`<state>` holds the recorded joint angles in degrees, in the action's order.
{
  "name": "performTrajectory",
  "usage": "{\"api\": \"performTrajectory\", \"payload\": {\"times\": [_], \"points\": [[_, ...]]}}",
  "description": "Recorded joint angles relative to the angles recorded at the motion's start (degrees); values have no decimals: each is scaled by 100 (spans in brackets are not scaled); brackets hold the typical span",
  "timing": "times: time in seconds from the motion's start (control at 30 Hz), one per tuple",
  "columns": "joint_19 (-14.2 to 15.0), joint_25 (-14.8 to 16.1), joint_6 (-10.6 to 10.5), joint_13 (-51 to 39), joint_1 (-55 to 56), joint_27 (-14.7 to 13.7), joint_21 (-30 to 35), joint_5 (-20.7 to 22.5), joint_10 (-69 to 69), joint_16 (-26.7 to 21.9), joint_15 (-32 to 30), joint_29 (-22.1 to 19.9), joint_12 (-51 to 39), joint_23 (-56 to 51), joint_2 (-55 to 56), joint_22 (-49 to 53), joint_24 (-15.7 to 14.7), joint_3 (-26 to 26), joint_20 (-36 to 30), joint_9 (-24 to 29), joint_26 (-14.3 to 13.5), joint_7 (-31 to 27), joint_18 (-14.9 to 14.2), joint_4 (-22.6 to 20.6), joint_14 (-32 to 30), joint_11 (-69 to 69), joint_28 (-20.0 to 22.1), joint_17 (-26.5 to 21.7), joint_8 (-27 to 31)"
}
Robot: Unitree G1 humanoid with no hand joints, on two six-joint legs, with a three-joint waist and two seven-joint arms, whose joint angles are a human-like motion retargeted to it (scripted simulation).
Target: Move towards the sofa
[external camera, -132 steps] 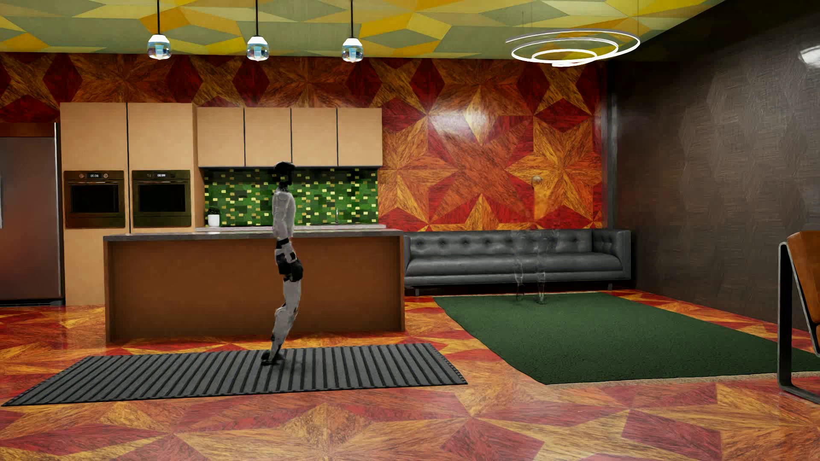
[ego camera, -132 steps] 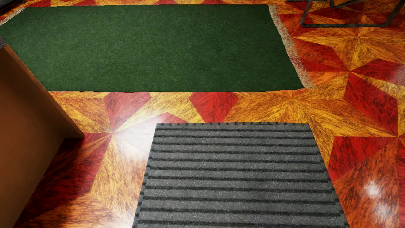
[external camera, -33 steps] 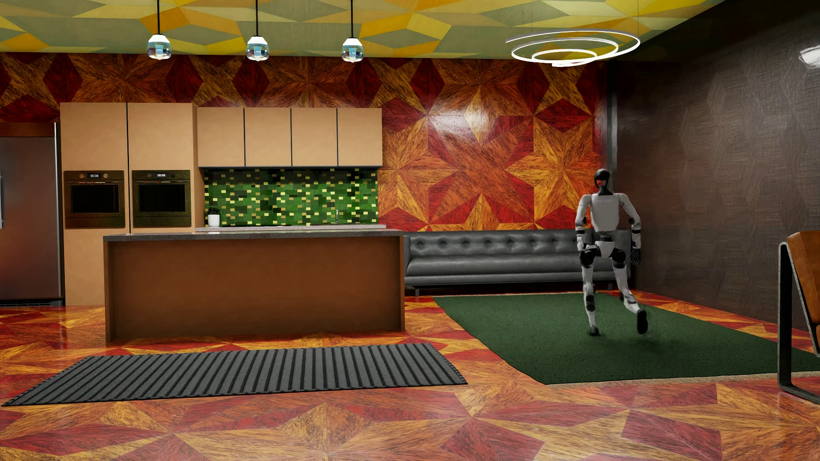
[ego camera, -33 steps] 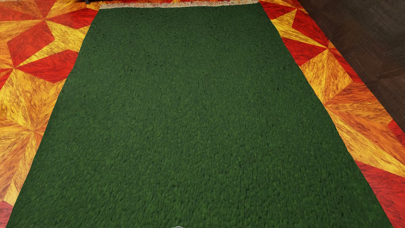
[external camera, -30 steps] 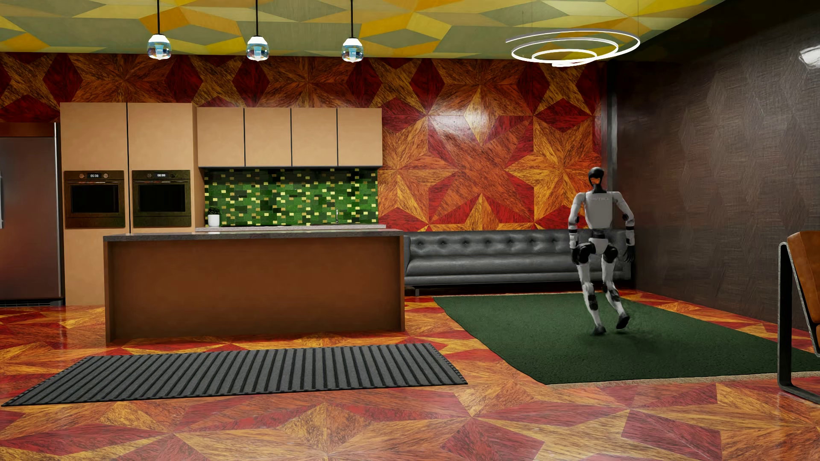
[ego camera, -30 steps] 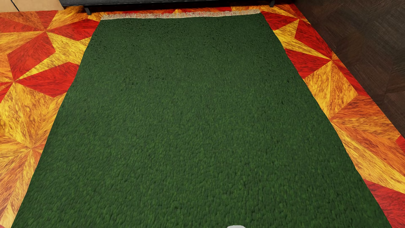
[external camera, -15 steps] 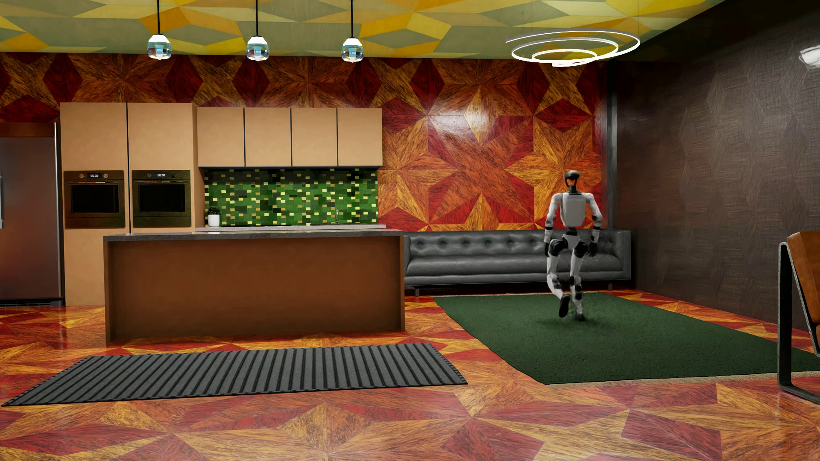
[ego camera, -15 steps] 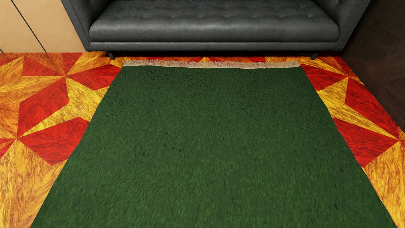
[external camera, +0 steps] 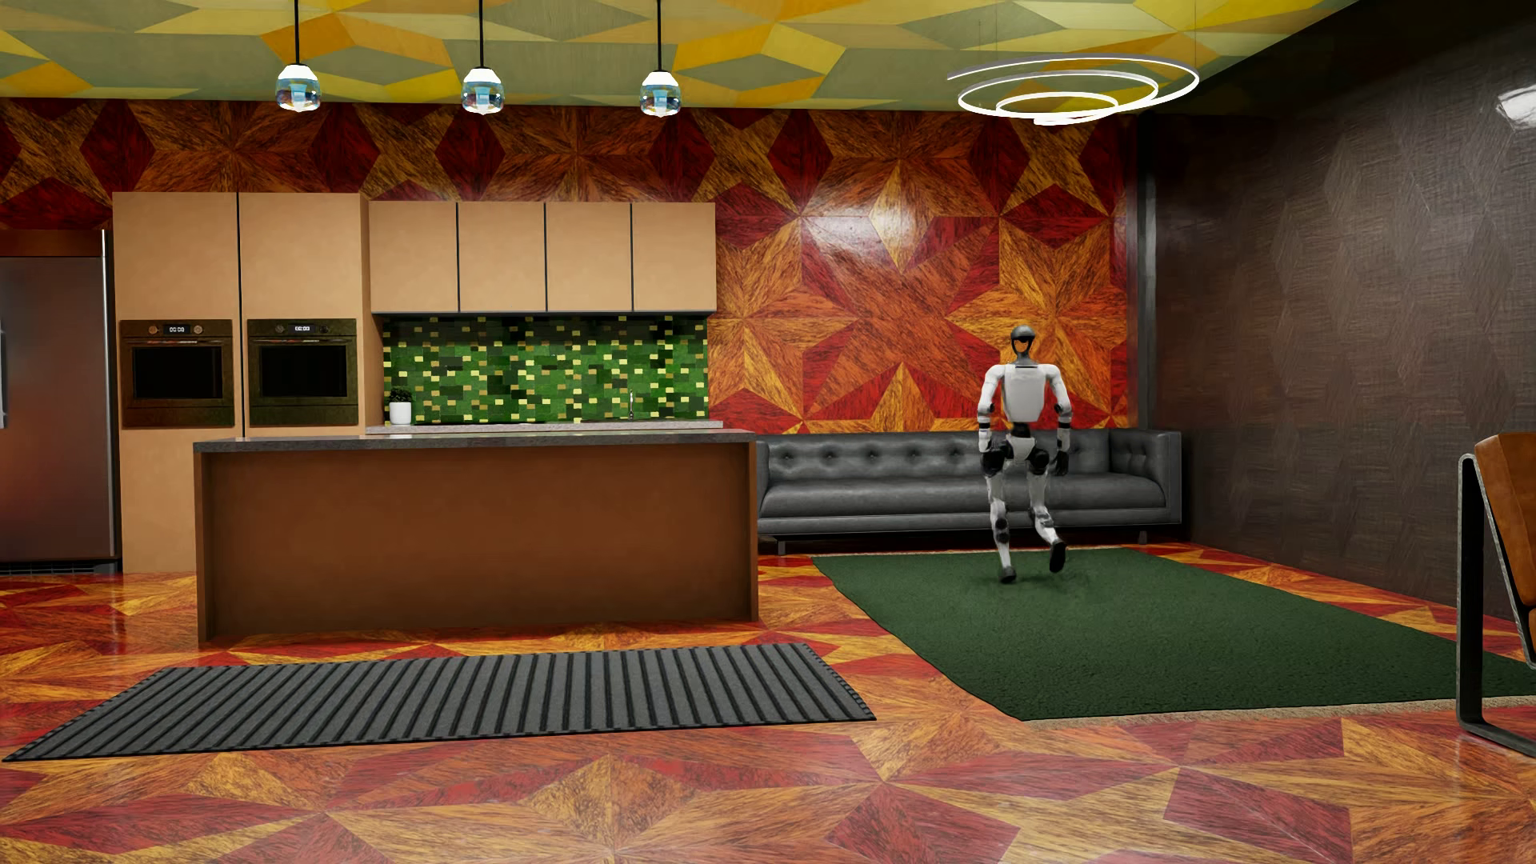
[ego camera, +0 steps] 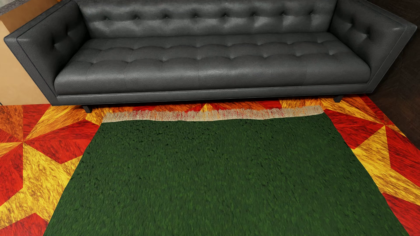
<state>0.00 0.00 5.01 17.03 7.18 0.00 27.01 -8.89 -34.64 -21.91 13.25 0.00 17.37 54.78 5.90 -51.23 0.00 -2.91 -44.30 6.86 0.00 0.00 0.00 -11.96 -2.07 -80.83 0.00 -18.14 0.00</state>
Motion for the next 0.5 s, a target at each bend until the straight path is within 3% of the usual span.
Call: {"api": "performTrajectory", "payload": {"times": [0.07, 0.13, 0.17, 0.2, 0.23, 0.27, 0.3, 0.37, 0.43, 0.47, 0.5], "points": [[0, 0, -168, 531, -1035, 0, 111, 98, 462, -148, 110, 0, -458, 170, 666, 778, 0, -615, 551, -31, 0, 0, 0, 201, 752, 1292, 0, -75, 0], [0, 0, -206, 941, -1911, 0, 160, 32, 934, -218, -496, 0, -936, 207, 1038, 1288, 0, -1028, 1288, -123, 0, 0, 0, 355, 1544, 3427, 0, -193, 0], [0, 0, -179, 1035, -2088, 0, 186, -5, 998, -227, -1214, 0, -1181, 224, 1245, 1502, 0, -1200, 1745, -227, 0, 0, 0, 377, 1862, 4523, 0, -226, 0], [0, 0, -188, 1099, -2252, 0, 212, -36, 991, -256, -3196, 0, -1400, 224, 1379, 1688, 0, -1324, 2043, -325, 0, 0, 0, 468, 2081, 4889, 0, -250, 0], [0, 0, -191, 1108, -2294, 0, 226, -53, 890, -294, -4373, 0, -1552, 304, 1520, 1898, 0, -1494, 2303, -381, 0, 0, 0, 582, 2155, 7426, 0, -238, 0], [0, 0, -172, 1159, -2542, 0, 18, -32, 844, -295, -4371, 0, -1637, 410, 1796, 1920, 0, -1476, 2333, -445, 0, 0, 0, 579, 2085, 5227, 0, -188, 0], [0, 0, -211, 1144, -2672, 0, -68, 98, 578, -287, -2851, 0, -1555, 477, 1829, 2020, 0, -1590, 2446, -445, 0, 0, 0, 765, 1844, 4808, 0, -141, 0], [0, 0, -304, 1195, -2478, 0, -131, 640, -818, -82, -1202, 0, -1080, 628, 1786, 1947, 0, -1480, 2638, -600, 0, 0, 0, 1062, 603, 4110, 0, -108, 0], [0, 0, -398, 1012, -1746, 0, -323, 737, -3165, 236, -414, 0, -817, 365, 874, 1192, 0, -1365, 2456, -335, 0, 0, 0, 1286, -413, 3646, 0, -72, 0], [0, 0, -365, 758, -1224, 0, -417, 806, -4181, 303, -233, 0, -866, 420, 574, 616, 0, -1199, 2069, -246, 0, 0, 0, 1223, -416, 3679, 0, -58, 0], [0, 0, -335, 490, -747, 0, -348, 964, -4645, 154, -232, 0, -873, -64, 321, 342, 0, -818, 1068, -164, 0, 0, 0, 1287, -437, 3884, 0, -105, 0]]}}
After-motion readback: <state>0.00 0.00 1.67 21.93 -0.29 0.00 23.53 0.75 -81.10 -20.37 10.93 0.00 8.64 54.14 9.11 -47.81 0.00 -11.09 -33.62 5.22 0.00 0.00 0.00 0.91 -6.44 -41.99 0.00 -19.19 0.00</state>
